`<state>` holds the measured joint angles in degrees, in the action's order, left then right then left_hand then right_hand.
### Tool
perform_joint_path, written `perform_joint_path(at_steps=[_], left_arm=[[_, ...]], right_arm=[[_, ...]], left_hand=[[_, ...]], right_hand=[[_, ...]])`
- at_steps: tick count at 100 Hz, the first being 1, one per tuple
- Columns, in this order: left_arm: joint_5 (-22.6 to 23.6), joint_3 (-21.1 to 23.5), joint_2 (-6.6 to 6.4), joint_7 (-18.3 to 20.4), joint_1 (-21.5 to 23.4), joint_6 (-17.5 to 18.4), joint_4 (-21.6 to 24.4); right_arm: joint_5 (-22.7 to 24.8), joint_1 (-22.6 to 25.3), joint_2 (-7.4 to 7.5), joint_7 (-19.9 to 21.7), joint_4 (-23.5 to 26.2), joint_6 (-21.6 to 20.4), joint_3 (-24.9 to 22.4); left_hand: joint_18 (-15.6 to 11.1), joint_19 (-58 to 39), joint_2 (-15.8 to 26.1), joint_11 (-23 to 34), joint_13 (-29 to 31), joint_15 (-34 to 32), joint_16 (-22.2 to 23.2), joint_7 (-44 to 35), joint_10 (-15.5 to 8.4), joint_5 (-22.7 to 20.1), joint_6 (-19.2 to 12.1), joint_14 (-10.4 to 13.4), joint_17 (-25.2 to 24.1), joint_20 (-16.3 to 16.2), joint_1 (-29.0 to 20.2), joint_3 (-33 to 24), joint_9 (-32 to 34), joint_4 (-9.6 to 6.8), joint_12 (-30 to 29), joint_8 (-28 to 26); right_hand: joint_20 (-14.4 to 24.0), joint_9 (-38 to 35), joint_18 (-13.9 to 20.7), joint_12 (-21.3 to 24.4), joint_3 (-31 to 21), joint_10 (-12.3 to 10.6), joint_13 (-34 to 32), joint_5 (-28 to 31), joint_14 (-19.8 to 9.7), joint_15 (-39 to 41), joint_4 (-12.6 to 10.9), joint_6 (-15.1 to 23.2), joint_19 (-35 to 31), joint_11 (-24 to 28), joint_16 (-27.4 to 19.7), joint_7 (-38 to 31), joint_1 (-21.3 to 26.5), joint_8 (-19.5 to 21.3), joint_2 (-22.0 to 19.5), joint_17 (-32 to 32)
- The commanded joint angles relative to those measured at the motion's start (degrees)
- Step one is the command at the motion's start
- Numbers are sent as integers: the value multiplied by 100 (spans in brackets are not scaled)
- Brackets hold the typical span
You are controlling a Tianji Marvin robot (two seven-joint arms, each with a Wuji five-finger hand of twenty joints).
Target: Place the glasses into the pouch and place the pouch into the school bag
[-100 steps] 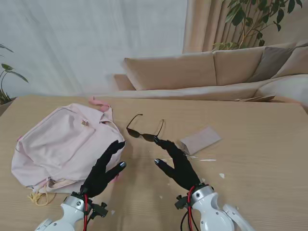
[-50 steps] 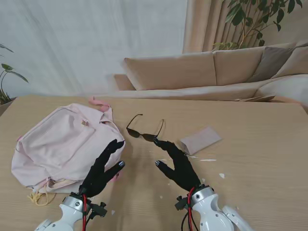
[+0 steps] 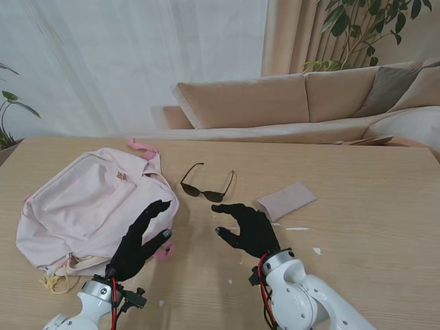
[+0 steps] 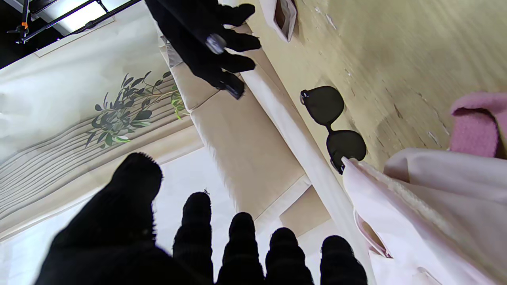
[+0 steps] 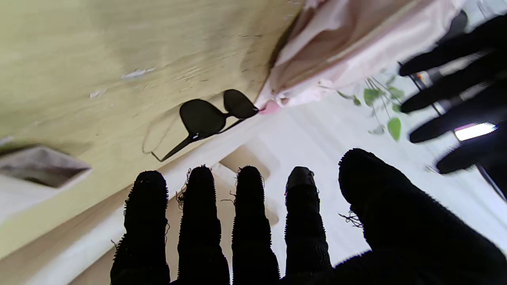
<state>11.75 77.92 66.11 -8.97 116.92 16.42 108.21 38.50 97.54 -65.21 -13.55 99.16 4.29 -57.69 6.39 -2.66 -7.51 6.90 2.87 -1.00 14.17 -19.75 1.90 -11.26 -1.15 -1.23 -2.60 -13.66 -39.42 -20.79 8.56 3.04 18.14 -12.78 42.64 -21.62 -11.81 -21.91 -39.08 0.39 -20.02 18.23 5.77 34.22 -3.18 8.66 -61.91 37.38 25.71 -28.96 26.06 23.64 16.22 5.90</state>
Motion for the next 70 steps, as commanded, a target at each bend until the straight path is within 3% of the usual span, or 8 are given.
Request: perform_joint_path(at_steps=[1,17,41,70], left_arm=[[3,33,29,37,83,117,67],[-101,114,38,45,116,214,81],[-243,169,30,130,140,250,91],[-345,222,29,176,153,293,100]], right_arm=[[64,-370,-10,148,-124,20,33],[318,-1269,-14,332,-696,534,554],[615,-2413,-125,287,-1651,1146,1503],[570,-3273,-349,175,-2545,1664,2315]], left_hand=[[-82,11,-196,89,-71,13,55,-99,-66,217,-6,68,-58,-91,126,-105,91,-6,49,-56],[-81,121,-202,100,-57,62,-47,-115,-64,213,-9,66,-24,-22,116,-113,95,-4,28,-64],[-77,139,-202,123,-63,49,-60,-115,-56,211,-18,49,-14,-9,114,-128,100,1,30,-65],[-74,142,-207,140,-63,44,-68,-115,-42,206,-12,44,-12,-10,109,-139,102,3,22,-66]], right_hand=[[18,-37,-14,-191,-141,98,-88,88,94,266,101,-113,-285,258,165,-19,-208,62,27,90],[78,255,47,-662,-288,200,-110,64,84,844,87,-156,-837,877,457,-59,-267,60,69,274],[383,841,353,-1578,-477,122,147,139,-99,1899,146,-198,-1617,1833,1052,-161,-429,73,240,461],[685,908,538,-2079,-734,61,242,398,-177,2607,334,-304,-2078,2131,1511,-238,-543,115,611,540]])
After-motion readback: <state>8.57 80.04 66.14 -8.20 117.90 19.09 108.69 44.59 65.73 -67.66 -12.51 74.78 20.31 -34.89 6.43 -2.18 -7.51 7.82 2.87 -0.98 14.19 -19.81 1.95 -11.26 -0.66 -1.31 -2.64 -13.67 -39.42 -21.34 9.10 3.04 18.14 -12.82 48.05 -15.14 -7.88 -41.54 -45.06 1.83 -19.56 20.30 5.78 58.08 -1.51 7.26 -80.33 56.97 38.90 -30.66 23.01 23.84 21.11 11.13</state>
